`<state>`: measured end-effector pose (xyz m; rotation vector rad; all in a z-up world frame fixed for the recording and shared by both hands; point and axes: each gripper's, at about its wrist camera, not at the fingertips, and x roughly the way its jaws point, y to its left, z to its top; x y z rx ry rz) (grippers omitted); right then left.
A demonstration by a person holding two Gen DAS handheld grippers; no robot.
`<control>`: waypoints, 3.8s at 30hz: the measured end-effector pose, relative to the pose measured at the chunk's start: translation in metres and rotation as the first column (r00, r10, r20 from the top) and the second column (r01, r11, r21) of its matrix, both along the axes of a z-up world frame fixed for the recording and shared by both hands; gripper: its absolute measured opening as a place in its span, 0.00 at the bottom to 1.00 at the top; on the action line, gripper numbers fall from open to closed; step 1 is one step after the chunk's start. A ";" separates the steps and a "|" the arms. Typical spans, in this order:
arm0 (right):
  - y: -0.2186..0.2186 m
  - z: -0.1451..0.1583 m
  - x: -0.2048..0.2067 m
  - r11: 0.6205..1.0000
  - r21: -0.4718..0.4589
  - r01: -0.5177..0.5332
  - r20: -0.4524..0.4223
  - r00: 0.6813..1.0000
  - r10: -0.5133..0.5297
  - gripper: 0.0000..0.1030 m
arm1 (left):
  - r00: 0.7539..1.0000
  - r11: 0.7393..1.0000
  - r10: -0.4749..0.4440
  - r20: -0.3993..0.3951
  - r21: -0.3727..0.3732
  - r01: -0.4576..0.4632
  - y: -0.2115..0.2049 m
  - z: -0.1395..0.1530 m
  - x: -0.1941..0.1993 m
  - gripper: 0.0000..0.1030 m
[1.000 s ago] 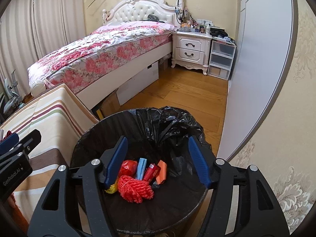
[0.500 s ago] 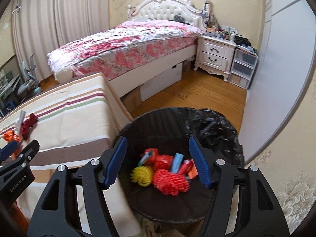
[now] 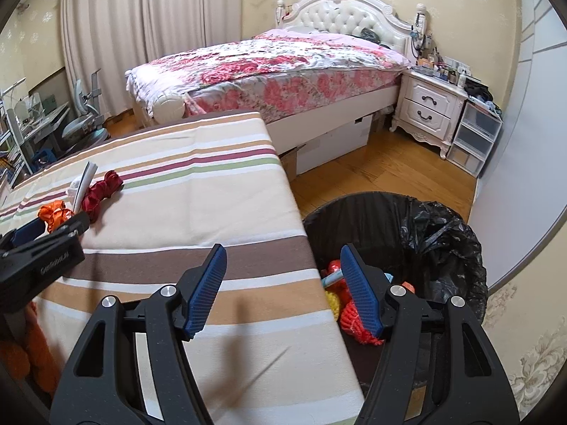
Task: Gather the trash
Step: 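Return to the bedspread and grasp the orange plastic bag with the left tool, then lift the orange bag with the left tool while the right tool grasps the dark red ribbon, then carry the orange bag and red ribbon toward the black bin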
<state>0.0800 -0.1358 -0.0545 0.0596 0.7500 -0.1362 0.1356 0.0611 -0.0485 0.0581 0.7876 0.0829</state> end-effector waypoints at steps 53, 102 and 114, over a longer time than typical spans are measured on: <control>0.133 -0.010 0.081 0.986 -0.013 -0.167 -0.081 0.983 0.165 0.63 | 0.969 0.967 0.247 0.000 -0.059 -0.246 0.217 -0.001 -0.051 0.38; 0.118 -0.016 0.078 0.978 0.004 -0.208 -0.128 0.970 0.207 0.29 | 0.970 0.968 0.242 -0.005 -0.067 -0.242 0.213 -0.005 -0.047 0.38; 0.120 -0.017 0.044 0.970 0.008 -0.244 -0.128 0.962 0.243 0.22 | 0.972 0.970 0.234 -0.004 -0.063 -0.233 0.212 -0.008 -0.048 0.37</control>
